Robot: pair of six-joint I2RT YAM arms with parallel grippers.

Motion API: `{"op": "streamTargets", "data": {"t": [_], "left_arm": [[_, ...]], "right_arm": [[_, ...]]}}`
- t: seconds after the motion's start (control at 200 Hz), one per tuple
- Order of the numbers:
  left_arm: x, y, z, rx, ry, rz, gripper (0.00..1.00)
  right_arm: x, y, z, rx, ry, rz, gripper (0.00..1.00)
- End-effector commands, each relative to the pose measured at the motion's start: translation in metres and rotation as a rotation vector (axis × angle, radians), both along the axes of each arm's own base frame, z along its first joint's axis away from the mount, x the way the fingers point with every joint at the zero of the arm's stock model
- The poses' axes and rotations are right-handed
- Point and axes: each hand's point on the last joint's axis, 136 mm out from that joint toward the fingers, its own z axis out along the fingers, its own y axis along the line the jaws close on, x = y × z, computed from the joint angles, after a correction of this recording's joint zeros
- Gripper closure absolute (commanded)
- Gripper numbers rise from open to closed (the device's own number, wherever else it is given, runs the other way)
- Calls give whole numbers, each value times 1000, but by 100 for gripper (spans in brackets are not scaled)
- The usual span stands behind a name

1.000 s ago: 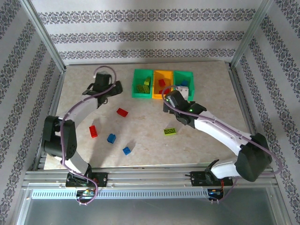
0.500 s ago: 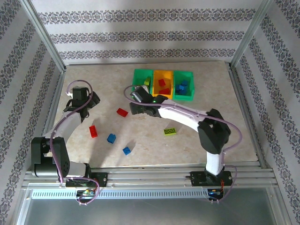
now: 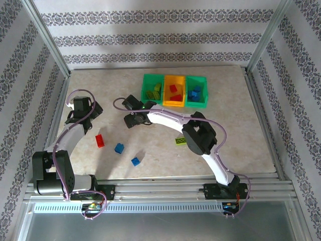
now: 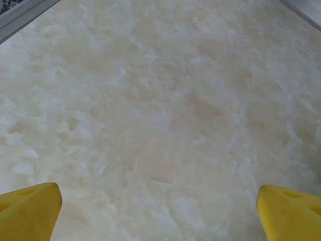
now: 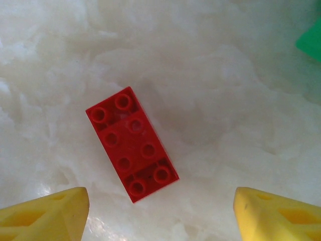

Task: Sort the legos into containers by color
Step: Pick up the lego from the center of the table.

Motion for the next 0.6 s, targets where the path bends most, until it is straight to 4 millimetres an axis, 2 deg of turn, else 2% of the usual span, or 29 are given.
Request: {"op": "streamTargets", "data": {"t": [0.0, 0.3, 0.595], "left_arm": [[1, 7, 9, -4, -48, 29, 0], [2, 7, 8, -11, -50, 29, 0], [1, 7, 3, -20, -44, 32, 0]], "right_arm": [[-6, 12, -7, -24, 24, 64, 25], [10, 20, -23, -102, 8, 105, 32], [8, 31, -38, -94, 46, 132, 41]]}}
